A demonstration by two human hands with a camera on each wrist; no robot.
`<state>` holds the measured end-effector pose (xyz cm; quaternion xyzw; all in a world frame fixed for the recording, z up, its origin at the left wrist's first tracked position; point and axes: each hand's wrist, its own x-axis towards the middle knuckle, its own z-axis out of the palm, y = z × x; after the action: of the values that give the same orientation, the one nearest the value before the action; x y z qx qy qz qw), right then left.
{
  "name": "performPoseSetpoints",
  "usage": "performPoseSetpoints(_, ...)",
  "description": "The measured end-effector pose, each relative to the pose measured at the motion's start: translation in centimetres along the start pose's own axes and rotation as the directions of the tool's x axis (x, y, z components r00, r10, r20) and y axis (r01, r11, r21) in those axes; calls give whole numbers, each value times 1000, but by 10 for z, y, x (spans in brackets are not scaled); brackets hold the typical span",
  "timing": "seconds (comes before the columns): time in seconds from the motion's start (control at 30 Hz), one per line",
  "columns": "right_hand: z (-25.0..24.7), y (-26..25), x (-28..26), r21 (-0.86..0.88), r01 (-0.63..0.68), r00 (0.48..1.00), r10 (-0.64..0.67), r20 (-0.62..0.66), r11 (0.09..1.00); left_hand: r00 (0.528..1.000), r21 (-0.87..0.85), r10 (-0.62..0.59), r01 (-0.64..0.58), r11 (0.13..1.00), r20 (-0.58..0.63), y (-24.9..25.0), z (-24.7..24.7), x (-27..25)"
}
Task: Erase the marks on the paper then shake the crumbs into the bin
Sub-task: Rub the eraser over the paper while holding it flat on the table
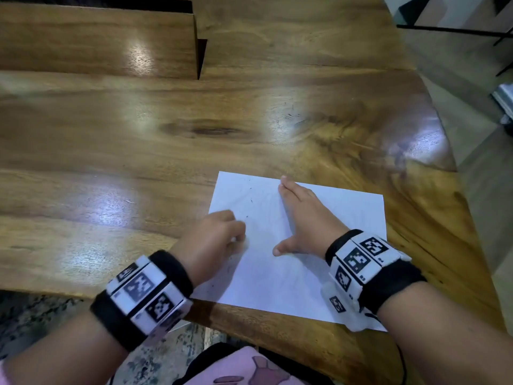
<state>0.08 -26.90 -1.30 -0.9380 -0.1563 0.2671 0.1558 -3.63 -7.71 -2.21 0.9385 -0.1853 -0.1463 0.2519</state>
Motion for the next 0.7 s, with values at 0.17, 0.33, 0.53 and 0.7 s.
performPoseSetpoints(0.17, 0, -1, 1, -24, 16, 1000, -16, 3, 1000, 973, -28, 50, -45, 999, 225, -8, -4, -28)
performPoseSetpoints(0.33, -2, -1, 0, -131, -3, 999, -3, -50, 991, 984, -24, 12, -8, 1000, 175, 3, -17, 5)
performPoseSetpoints(0.53, -7, 4, -1, -128, 9, 999, -15, -44, 992, 996, -3, -85, 85, 996, 24, 12, -36, 91)
performPoseSetpoints(0.7, -5, 7, -1, -137, 22, 999, -27, -35, 990, 998, 50, -39, 37, 998, 46, 14, -28, 95)
